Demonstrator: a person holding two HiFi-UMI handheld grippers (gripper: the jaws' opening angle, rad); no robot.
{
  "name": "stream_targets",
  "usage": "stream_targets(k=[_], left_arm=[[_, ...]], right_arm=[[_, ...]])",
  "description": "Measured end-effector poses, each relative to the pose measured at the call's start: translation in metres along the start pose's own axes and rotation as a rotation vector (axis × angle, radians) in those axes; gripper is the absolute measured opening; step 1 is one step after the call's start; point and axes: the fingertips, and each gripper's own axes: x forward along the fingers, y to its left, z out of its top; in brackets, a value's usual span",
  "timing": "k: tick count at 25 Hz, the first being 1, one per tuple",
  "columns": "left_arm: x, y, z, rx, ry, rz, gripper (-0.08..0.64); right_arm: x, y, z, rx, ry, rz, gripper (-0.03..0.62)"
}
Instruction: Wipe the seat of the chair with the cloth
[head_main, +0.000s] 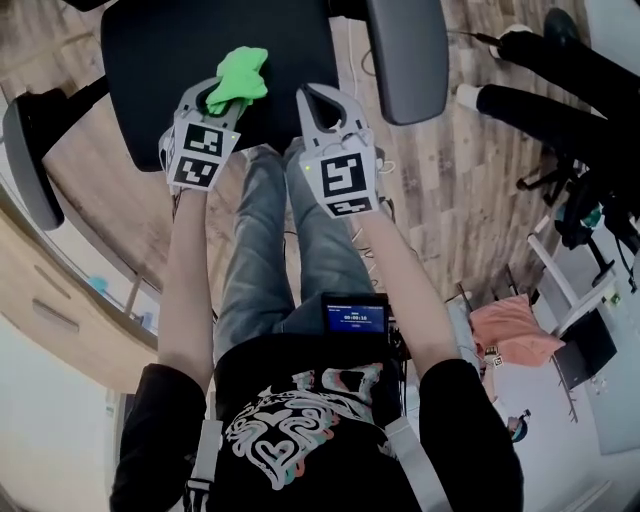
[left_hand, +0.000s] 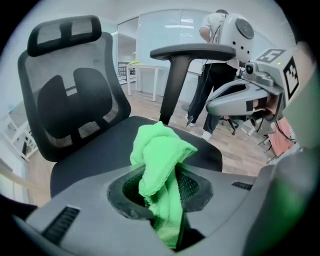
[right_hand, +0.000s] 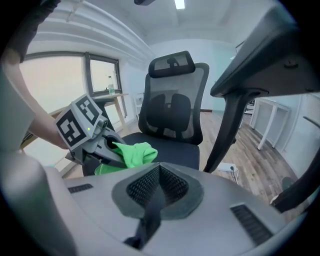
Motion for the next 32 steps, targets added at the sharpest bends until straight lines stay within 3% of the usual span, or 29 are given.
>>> stream_targets(k=[8,12,15,20,32], left_arm=[[-0.085,0.016,0.038,-0.129,-0.118,0.121,0.104],[-0.138,0.027,0.039,-0.168,-0.175,0.172,0.104],[-0.181,0.02,0.035,-0.178,-0.199,0.184,0.104],[-0.235,0.016,0.046,-0.188,-0.253,0.224,0.104],[-0.334,0.01,0.099,-0.196,-0.396,0.285,0.104]], right_arm=[[-0.04,0.005,0.056,-0.021,-0.064,0.067,0.0],[-0.058,0.022,0.093,-0.039,-0.099,0.093,0.0],[-0.085,0.039,0.12,-0.027,-0.131,0.107,0.0],[-0.113,0.051,0.166,-0.093,-0.174,0.113,0.0],[-0.17,0.058,0.235,-0.175,-0.248,0.084,0.0]])
